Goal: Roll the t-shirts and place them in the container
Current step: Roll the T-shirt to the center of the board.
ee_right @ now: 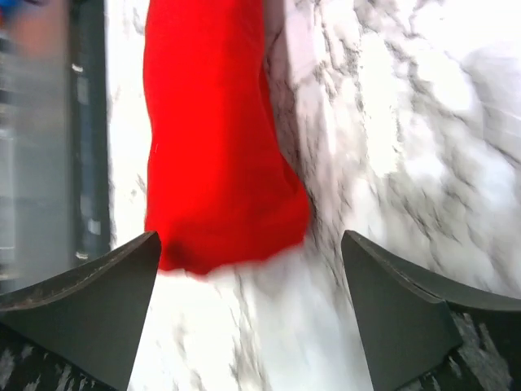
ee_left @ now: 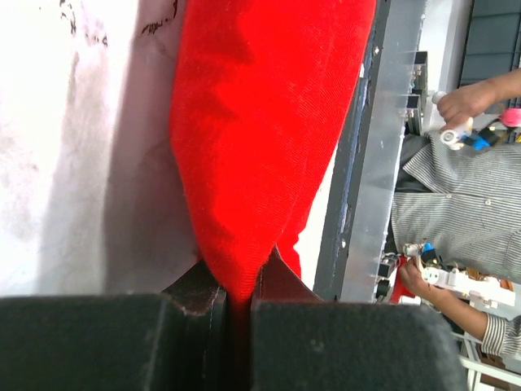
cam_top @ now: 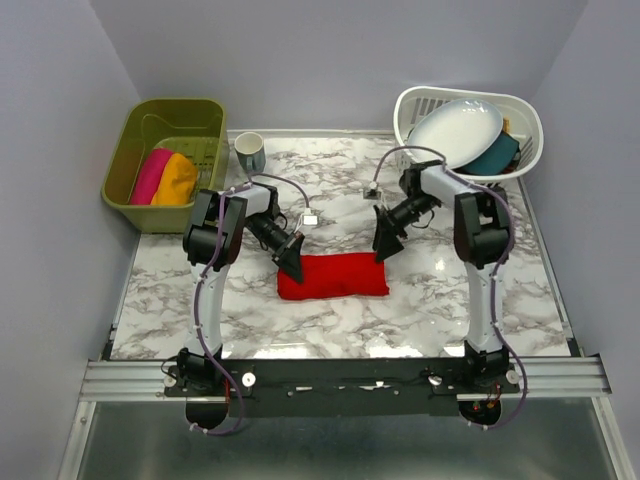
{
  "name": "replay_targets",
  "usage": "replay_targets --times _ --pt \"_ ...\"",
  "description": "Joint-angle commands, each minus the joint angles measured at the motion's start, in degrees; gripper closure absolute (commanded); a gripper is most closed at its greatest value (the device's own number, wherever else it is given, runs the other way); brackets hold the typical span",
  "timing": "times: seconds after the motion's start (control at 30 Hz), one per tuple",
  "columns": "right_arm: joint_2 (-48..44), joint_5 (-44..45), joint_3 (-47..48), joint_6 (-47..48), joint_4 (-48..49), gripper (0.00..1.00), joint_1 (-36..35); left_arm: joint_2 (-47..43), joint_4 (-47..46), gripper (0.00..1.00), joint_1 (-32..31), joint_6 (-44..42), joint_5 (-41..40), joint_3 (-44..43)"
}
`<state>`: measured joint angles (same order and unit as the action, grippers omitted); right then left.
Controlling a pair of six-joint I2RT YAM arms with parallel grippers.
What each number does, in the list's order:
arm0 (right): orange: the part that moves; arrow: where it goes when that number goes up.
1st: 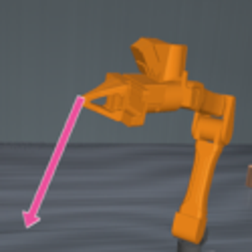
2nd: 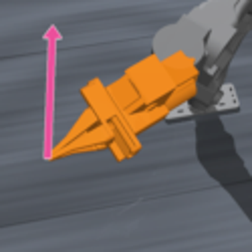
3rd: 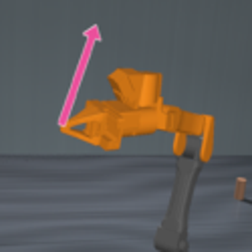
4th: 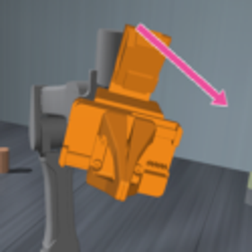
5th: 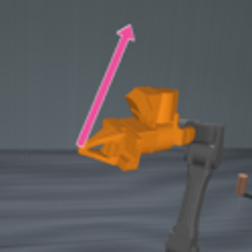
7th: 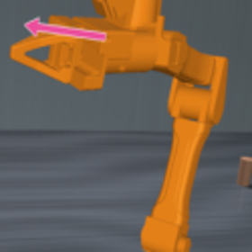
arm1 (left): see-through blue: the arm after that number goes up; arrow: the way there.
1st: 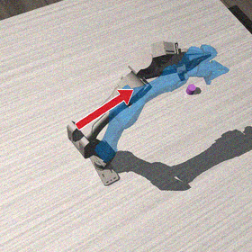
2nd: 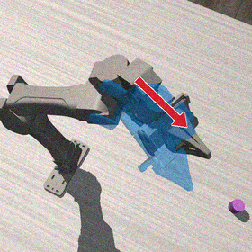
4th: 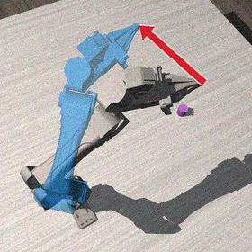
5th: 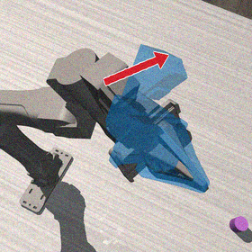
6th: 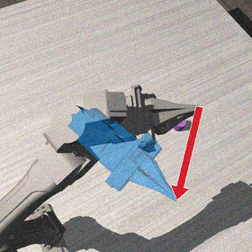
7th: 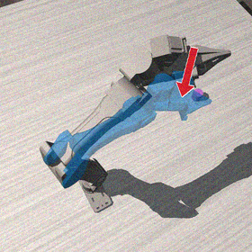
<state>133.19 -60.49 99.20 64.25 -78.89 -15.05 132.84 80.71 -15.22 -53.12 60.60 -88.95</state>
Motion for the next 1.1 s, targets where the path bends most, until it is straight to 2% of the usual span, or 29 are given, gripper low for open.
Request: replay_targets --times 0.0,0.1,0.13,0.17,0.2,0.3,0.37,0.57,0.77,1.07 --pt "-18.9 4.3 -5.7 6.5 0.9 0.00 2.5 1.5 6.3 1.00 0.0 -3.4 -6.4 -0.5" --pt "-34.2 8.3 -19.3 4.2 19.0 0.00 -0.9 1.9 6.3 1.00 -0.2 -3.4 -6.3 -1.1" --pt "-37.7 12.5 -23.0 4.0 23.7 0.00 -2.4 1.9 6.3 1.00 -0.2 -3.5 -6.1 -1.1" --pt "-41.8 14.4 -27.7 4.1 33.4 0.00 -6.0 1.8 6.3 1.00 -0.2 -3.7 -5.8 -1.0" --pt "-48.1 16.5 -36.0 3.3 38.6 0.00 -7.9 1.7 6.3 1.00 -0.2 -3.7 -5.4 -0.8" --pt "-56.3 24.3 -49.3 2.3 54.8 0.00 -16.0 1.8 6.3 1.00 -0.2 -3.6 -4.5 0.0" --pt "-57.5 29.6 -52.6 0.6 63.1 0.00 -21.1 2.1 6.3 1.00 -0.3 -3.6 -4.0 0.5" --pt "-55.7 39.1 -59.3 -4.3 81.3 0.00 -27.6 2.8 6.3 1.00 -0.3 -4.3 -1.9 1.8" --pt "-52.7 39.4 -60.3 -2.6 84.1 0.00 -30.2 3.4 6.4 1.00 -0.3 -3.8 -0.3 2.3" --pt "-53.9 34.0 -63.7 5.3 79.9 0.00 -30.9 3.6 6.4 1.00 -0.3 -3.4 2.8 3.5"
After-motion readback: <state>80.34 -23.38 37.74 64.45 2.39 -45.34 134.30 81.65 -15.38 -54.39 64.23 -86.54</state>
